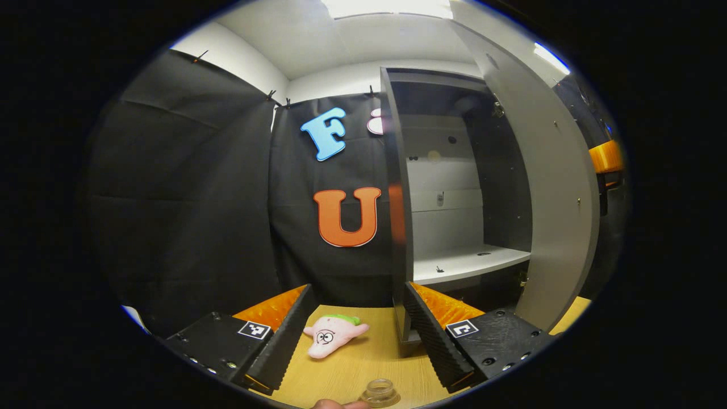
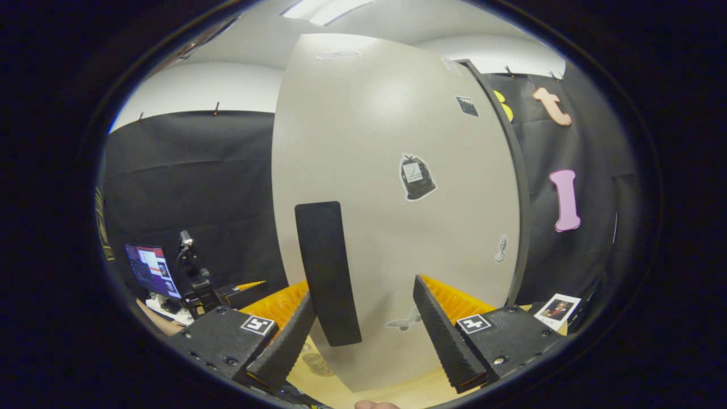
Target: Open the cabinet door with the right hand, grasp the bottle in the cabinet with the left hand and place it on the coaster, then close the cabinet door with the right hand.
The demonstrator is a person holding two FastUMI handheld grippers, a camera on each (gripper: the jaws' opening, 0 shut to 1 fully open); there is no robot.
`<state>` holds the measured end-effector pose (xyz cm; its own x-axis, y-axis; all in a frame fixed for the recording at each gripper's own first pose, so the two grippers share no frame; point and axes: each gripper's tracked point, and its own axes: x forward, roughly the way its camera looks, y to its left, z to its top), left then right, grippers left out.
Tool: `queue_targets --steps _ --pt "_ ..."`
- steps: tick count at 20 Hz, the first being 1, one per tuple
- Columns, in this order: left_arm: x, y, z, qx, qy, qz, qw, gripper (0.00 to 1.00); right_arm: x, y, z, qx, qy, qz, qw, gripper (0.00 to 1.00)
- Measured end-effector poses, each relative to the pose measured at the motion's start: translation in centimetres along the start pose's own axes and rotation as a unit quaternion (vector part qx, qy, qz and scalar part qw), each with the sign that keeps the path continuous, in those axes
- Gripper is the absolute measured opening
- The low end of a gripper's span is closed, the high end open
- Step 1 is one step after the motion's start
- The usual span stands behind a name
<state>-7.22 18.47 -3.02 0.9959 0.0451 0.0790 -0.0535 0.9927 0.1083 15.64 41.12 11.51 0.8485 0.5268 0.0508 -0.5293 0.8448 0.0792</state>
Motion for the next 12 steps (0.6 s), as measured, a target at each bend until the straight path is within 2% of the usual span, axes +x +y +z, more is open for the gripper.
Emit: queue_targets --steps 4,8,12 --pt "-0.8 2.5 -1.6 -0.017 0.016 0.004 1.0 0.96 2.7 0.9 -0.2 0.002 -0.005 0.006 1.0 0.99" --pt "-2.3 4.8 -2.8 -0.01 0.035 0.04 0.999 0.96 4.8 1.3 -0.7 0.014 0.009 0.038 0.999 1.0" --pt "-3.8 4.8 -2.8 -0.018 0.042 0.067 0.997 0.96 5.9 1.6 -1.6 0.018 0.024 0.066 0.997 0.99"
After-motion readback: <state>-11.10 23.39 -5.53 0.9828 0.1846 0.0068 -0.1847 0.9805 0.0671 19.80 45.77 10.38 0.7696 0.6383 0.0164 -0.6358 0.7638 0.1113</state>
